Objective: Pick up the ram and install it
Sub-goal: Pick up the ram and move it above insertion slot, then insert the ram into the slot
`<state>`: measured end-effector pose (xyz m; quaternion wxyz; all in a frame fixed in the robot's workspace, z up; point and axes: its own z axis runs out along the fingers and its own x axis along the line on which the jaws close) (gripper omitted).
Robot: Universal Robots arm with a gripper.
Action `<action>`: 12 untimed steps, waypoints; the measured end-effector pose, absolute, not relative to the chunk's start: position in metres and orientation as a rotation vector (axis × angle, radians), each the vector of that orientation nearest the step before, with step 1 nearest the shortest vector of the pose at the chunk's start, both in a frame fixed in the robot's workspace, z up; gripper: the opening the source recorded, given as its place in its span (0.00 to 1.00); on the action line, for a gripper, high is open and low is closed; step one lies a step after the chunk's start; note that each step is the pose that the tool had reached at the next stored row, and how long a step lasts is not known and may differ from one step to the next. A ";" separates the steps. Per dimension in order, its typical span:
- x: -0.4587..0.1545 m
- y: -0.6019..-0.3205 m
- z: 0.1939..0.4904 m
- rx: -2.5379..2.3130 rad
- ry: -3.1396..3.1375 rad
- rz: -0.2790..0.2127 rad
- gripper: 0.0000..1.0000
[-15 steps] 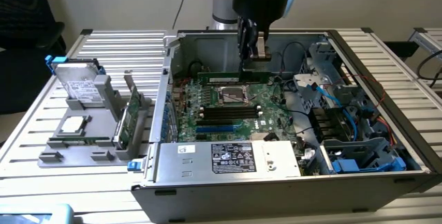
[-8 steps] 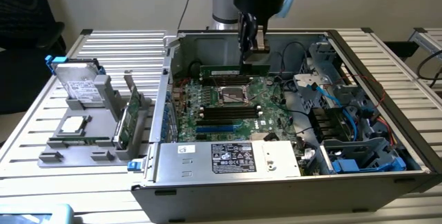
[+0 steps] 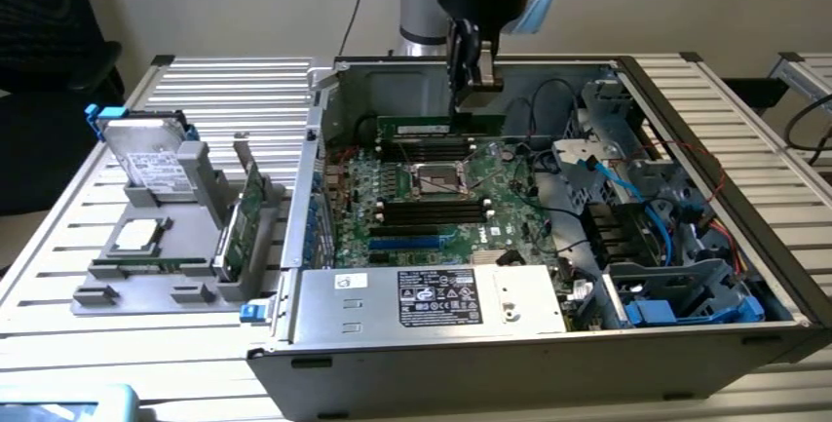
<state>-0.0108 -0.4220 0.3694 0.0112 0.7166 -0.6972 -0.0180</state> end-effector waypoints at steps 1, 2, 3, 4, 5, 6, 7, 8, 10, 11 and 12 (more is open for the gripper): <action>-0.011 -0.420 0.369 2.236 -2.175 -0.056 0.13; -0.011 -0.418 0.368 2.236 -2.174 -0.056 0.13; -0.011 -0.416 0.368 2.236 -2.174 -0.056 0.13; -0.011 -0.414 0.367 2.236 -2.174 -0.056 0.13; -0.011 -0.412 0.366 2.236 -2.174 -0.056 0.13; -0.011 -0.411 0.365 2.237 -2.174 -0.056 0.13; -0.011 -0.409 0.364 2.237 -2.173 -0.056 0.13; -0.011 -0.407 0.363 2.237 -2.173 -0.056 0.13; -0.011 -0.404 0.361 2.237 -2.173 -0.056 0.13; -0.011 -0.403 0.360 2.238 -2.173 -0.056 0.13; -0.011 -0.402 0.359 2.238 -2.172 -0.056 0.13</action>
